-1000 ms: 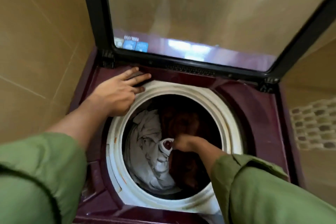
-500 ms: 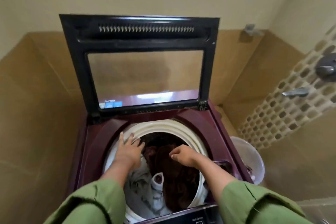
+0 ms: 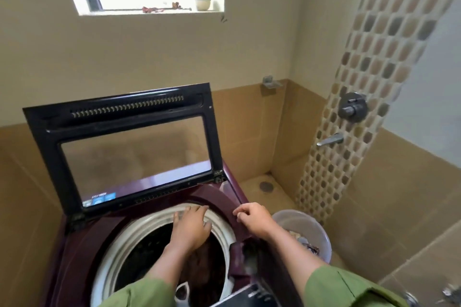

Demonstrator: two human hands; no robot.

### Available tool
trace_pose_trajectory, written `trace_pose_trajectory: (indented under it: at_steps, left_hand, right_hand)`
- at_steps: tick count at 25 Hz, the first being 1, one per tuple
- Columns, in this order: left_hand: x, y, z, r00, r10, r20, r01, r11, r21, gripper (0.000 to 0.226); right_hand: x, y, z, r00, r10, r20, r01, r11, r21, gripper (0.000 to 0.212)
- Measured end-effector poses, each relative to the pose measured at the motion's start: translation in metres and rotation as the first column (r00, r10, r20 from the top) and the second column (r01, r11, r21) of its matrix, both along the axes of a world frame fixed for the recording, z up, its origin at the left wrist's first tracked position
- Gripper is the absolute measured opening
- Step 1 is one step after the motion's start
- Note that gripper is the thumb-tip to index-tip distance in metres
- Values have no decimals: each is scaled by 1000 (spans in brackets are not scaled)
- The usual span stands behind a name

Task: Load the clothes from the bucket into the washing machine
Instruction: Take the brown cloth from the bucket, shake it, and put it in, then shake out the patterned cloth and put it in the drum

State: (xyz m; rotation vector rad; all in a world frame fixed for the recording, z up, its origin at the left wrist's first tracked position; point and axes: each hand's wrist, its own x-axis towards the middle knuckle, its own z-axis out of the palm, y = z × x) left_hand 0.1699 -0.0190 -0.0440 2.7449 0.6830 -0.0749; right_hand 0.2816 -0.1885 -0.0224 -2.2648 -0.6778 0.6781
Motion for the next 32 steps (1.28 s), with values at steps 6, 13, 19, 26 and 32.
trace_pose_trajectory:
  at_steps: [6,13,19,26,32]
  left_hand:
    - [57,-98,14,975,-201,98,200,980,26,45]
    - [108,-183,5,957,-259,131,261,965,2,45]
    - [147,-213,-10,949,-273,156,289,953,-90,40]
    - [218,-211,-19,945,-268,189,304,931,-202,34]
    - [262,-207,-31,943,-295,153,328,899,-291,33]
  right_hand:
    - [44,-85,11,999,8,-33,-8,1000,6,25]
    - [92,-175,6,994,-64,-85,65,998,10,43]
    - [124,-218,-2,979,-140,-147,143,990,9,41]
    - [173,-229,2,948,-247,-202,255,967,16,40]
    - [211,-233,-11,934,-297,-197,296,955,-40,43]
